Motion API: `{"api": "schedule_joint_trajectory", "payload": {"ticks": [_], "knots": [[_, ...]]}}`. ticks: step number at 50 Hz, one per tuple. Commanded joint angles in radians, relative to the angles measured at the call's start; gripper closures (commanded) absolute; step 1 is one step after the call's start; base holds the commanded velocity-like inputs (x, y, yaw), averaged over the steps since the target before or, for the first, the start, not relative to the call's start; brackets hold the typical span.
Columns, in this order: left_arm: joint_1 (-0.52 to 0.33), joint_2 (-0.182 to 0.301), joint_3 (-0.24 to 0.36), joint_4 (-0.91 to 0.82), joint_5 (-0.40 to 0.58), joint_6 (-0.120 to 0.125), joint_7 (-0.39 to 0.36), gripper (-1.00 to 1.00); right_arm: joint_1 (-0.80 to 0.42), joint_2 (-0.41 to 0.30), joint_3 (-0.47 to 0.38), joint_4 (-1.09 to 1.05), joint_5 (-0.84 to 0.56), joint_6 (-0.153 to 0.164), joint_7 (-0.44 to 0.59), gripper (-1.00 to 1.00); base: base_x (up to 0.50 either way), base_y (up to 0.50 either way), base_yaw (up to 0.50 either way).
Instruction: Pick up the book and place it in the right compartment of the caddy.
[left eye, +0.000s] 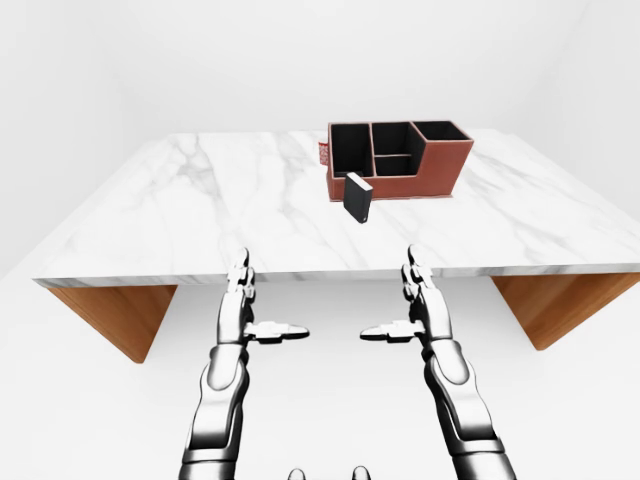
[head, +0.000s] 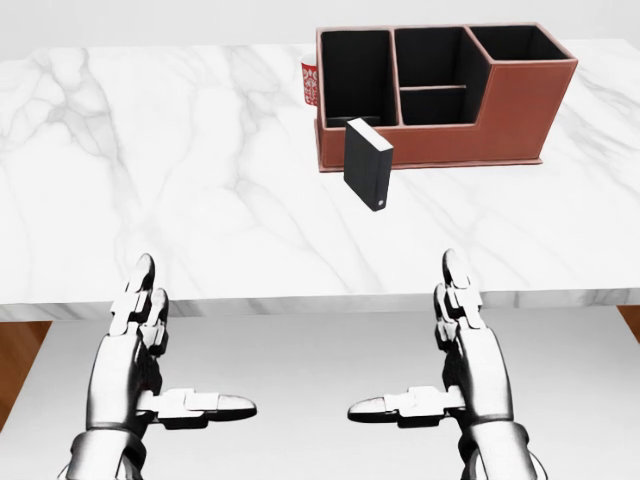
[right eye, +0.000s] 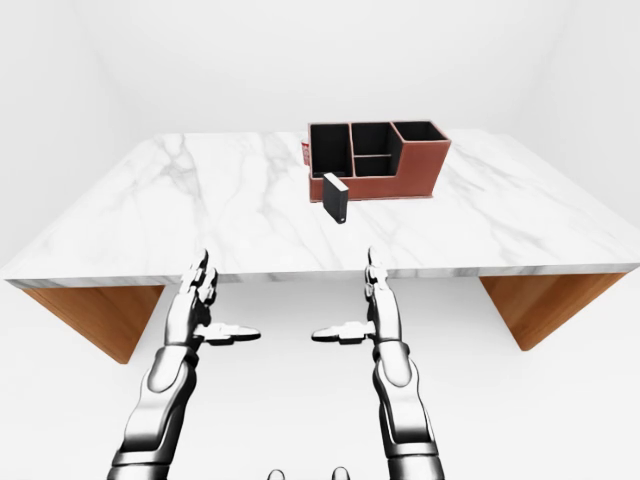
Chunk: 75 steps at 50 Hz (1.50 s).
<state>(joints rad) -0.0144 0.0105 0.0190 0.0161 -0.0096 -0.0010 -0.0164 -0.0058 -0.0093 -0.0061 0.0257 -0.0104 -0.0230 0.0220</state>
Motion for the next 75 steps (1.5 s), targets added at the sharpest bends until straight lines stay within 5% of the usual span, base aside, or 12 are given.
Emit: {"api": "schedule_joint_trajectory", "payload": {"ticks": [1,7,40,56,75], "knots": [[-0.018,0.018,0.034,0.011,-0.015,-0.003,-0.025,-1.00,0.007,-0.011,-0.004,0.013,-0.023,-0.032,0.052,-1.00,0.00,0.00,0.00],[-0.002,0.017,0.034,-0.001,-0.015,-0.017,-0.026,-1.00,0.014,-0.010,0.002,0.040,-0.043,-0.064,0.053,-1.00,0.00,0.00,0.00],[-0.035,0.020,0.033,0.075,-0.004,-0.056,-0.021,-1.00,-0.016,-0.009,0.005,0.125,-0.073,-0.064,0.046,-1.00,0.00,0.00,0.00],[-0.027,0.019,0.028,0.054,0.003,-0.040,-0.020,-1.00,-0.021,-0.009,0.003,0.146,-0.072,-0.064,0.042,-1.00,0.00,-0.09,0.00],[-0.031,0.020,0.029,0.077,0.014,-0.060,-0.018,-1.00,-0.019,-0.009,0.005,0.154,-0.078,-0.064,0.042,-1.00,0.00,-0.29,0.00]]}}
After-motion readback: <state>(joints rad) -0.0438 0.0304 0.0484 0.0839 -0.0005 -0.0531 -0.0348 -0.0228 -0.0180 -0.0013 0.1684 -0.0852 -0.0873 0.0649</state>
